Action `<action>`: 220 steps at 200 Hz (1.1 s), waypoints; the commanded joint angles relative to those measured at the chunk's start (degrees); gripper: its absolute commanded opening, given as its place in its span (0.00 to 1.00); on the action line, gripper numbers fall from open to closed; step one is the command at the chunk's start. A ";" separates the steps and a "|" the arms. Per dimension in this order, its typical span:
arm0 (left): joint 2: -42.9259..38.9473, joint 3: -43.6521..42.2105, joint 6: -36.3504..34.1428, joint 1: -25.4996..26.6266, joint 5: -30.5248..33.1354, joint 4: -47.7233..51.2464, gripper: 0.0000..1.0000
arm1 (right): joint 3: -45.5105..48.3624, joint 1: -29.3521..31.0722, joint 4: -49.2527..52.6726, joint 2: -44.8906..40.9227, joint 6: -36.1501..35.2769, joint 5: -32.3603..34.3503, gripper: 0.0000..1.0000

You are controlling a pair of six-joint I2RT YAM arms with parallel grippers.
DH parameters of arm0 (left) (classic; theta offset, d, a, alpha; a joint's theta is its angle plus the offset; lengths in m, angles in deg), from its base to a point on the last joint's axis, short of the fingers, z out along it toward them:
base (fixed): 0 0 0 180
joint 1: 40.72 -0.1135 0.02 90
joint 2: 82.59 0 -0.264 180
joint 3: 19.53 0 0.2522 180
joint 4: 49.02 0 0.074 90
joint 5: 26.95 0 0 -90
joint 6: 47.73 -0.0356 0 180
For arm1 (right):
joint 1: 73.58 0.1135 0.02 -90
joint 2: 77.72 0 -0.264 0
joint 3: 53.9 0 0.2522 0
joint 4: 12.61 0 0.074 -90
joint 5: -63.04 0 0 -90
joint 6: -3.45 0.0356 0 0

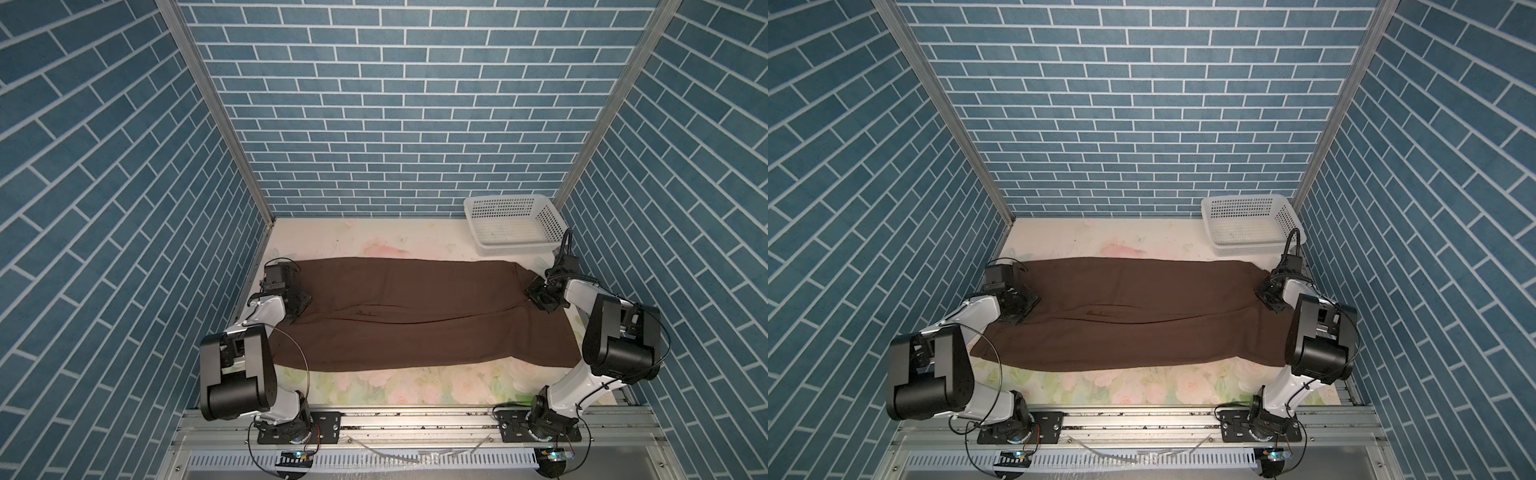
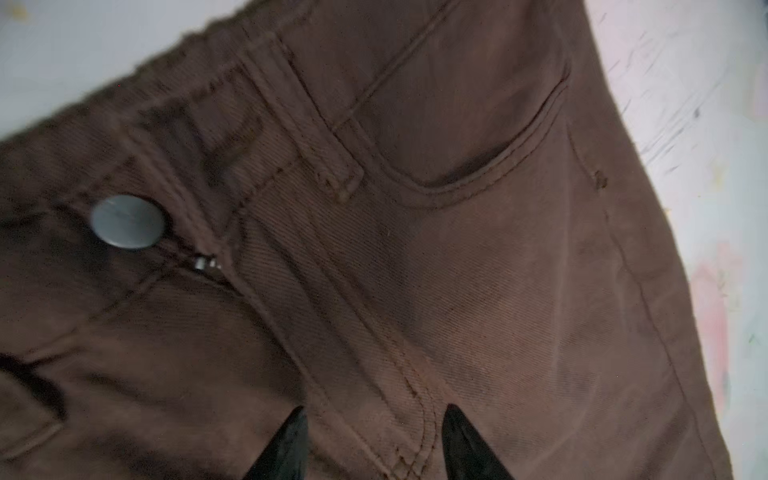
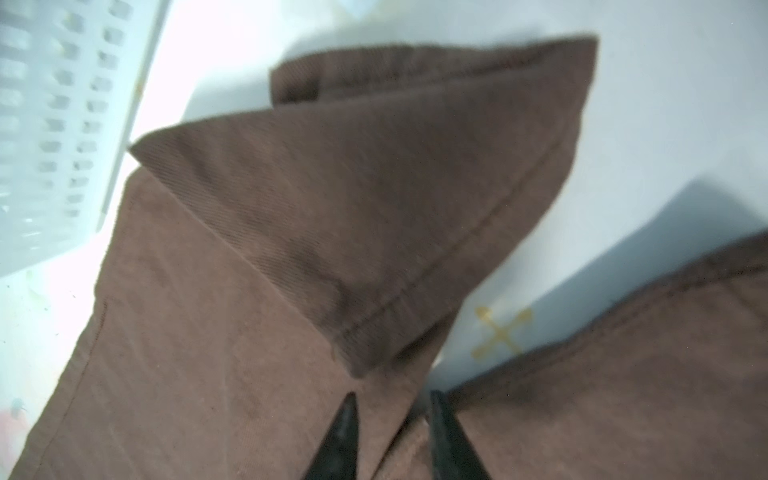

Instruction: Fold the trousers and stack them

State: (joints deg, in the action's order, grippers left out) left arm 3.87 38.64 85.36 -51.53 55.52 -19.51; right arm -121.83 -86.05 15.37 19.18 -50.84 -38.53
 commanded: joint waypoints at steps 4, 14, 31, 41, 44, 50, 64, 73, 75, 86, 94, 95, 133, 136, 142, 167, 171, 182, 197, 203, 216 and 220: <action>2.93 1.01 -0.20 0.18 0.41 -2.19 0.54 | -0.50 0.69 -2.82 2.79 1.64 -0.26 0.36; 3.48 0.87 -0.51 0.11 0.53 -2.37 0.53 | -0.71 1.10 -3.01 3.44 1.39 0.23 0.36; 3.54 0.01 -0.48 0.01 1.02 -2.69 0.53 | -2.53 1.73 -0.66 5.08 1.39 3.41 0.36; 3.46 -0.66 -0.40 -0.22 0.61 -3.08 0.53 | -3.93 2.16 2.01 6.26 1.39 6.07 0.36; 3.39 -0.84 -0.38 -0.38 0.48 -2.98 0.53 | -4.22 2.38 2.87 6.61 1.51 7.12 0.35; 3.22 -1.09 -0.41 -0.66 0.18 -2.88 0.53 | -4.83 2.69 4.47 7.11 1.71 9.50 0.31; 2.03 -2.42 -0.66 -2.00 -0.57 -2.40 0.52 | -5.25 3.06 7.27 7.76 2.26 12.58 0.14; 0.64 -3.80 -0.77 -3.12 -0.50 -2.10 0.52 | -4.96 3.02 8.41 7.78 2.70 13.88 0.04; 0.31 -4.06 -0.76 -3.38 -0.48 -2.18 0.52 | -4.80 3.01 8.58 7.71 2.77 14.10 0.02; -1.65 -6.51 -1.07 -5.10 -0.35 -2.12 0.52 | -4.21 2.89 9.55 7.22 2.92 14.72 0.00; -3.05 -7.71 -1.53 -6.57 -0.62 -1.74 0.52 | -3.32 2.82 10.18 6.55 3.32 14.69 0.00; -3.22 -7.91 -1.57 -6.76 -0.63 -1.67 0.52 | -3.18 2.81 10.24 6.37 3.41 14.63 0.00; -11.54 -11.98 -4.66 -12.46 0.33 2.77 0.53 | 1.18 1.73 12.83 0.68 3.49 14.95 0.00; -12.10 -12.26 -4.80 -12.68 0.69 2.91 0.53 | 1.36 1.62 13.17 0.22 3.30 15.09 0.00; -12.98 -12.80 -5.00 -13.13 1.69 3.11 0.53 | 1.91 1.33 13.74 -0.88 3.16 15.32 0.00; -14.12 -13.81 -5.20 -15.69 1.73 4.15 0.53 | 4.79 -0.60 15.87 -6.08 2.59 15.31 0.00; -14.09 -13.92 -5.28 -16.19 1.65 4.34 0.53 | 4.98 -0.97 16.27 -6.68 2.33 15.37 0.00; -13.99 -14.40 -5.68 -17.57 0.96 4.31 0.51 | 5.30 -1.94 16.52 -7.75 1.43 15.16 0.00; -14.00 -15.13 -6.35 -18.79 0.94 4.13 0.49 | 4.14 -2.63 17.53 -7.88 -0.11 14.32 0.02; -13.97 -15.29 -6.58 -19.17 0.91 4.25 0.49 | 3.34 -2.65 18.05 -7.83 -0.74 14.15 0.09; -14.08 -15.18 -7.11 -19.79 -0.18 4.66 0.48 | 1.95 -2.67 18.44 -7.97 -1.61 13.34 0.22; -14.25 -15.07 -7.21 -19.93 -0.50 4.89 0.48 | 1.40 -2.65 18.67 -7.89 -1.81 13.46 0.24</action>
State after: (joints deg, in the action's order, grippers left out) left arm -10.27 24.71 80.12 -69.89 54.78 -17.59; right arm -118.12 -88.35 30.32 12.06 -50.04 -26.05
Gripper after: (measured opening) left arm 0.486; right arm 0.176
